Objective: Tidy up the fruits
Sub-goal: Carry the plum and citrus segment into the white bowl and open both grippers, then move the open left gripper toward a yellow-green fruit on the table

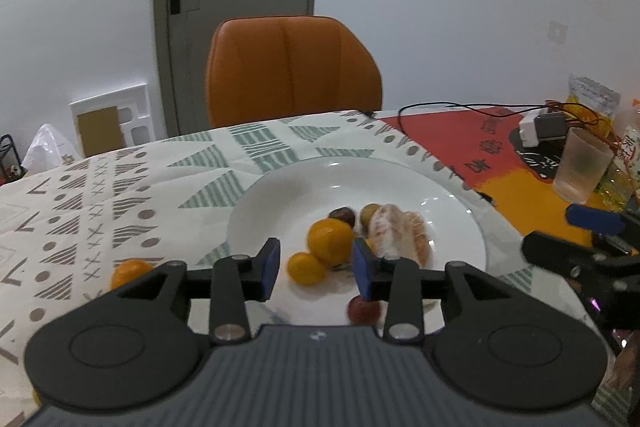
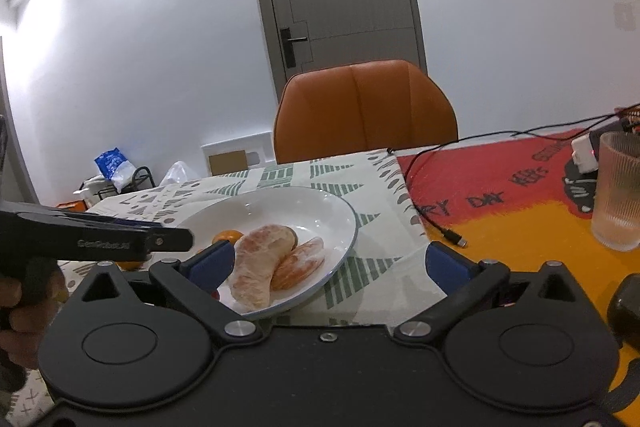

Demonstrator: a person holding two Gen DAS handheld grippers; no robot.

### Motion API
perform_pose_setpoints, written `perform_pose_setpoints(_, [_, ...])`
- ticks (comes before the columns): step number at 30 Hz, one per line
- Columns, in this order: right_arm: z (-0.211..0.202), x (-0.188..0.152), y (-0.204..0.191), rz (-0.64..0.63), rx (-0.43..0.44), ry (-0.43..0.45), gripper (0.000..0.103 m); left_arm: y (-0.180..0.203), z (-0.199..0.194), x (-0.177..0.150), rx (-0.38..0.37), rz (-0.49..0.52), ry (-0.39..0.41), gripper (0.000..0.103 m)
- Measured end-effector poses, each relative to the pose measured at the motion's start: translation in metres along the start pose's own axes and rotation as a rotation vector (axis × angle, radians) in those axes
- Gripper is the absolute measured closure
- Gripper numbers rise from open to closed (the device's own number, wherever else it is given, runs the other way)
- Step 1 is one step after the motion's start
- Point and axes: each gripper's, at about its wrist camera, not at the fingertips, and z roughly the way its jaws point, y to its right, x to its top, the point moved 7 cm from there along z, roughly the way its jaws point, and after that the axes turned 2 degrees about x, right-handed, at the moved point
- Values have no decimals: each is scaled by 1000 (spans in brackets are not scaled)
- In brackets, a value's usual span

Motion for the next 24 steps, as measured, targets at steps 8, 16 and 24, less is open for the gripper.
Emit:
perform_pose_setpoints(8, [5, -2, 8, -25, -27, -3, 0, -30, -11, -12, 64, -30, -16, 59])
perform_pose_setpoints(16, [10, -3, 6, -18, -16, -13, 0, -63, -23, -28, 125, -73, -39, 58])
perform_pose_setpoints(24, [15, 5, -28, -41, 60, -12, 0, -88, -35, -36, 165, -111, -39, 58])
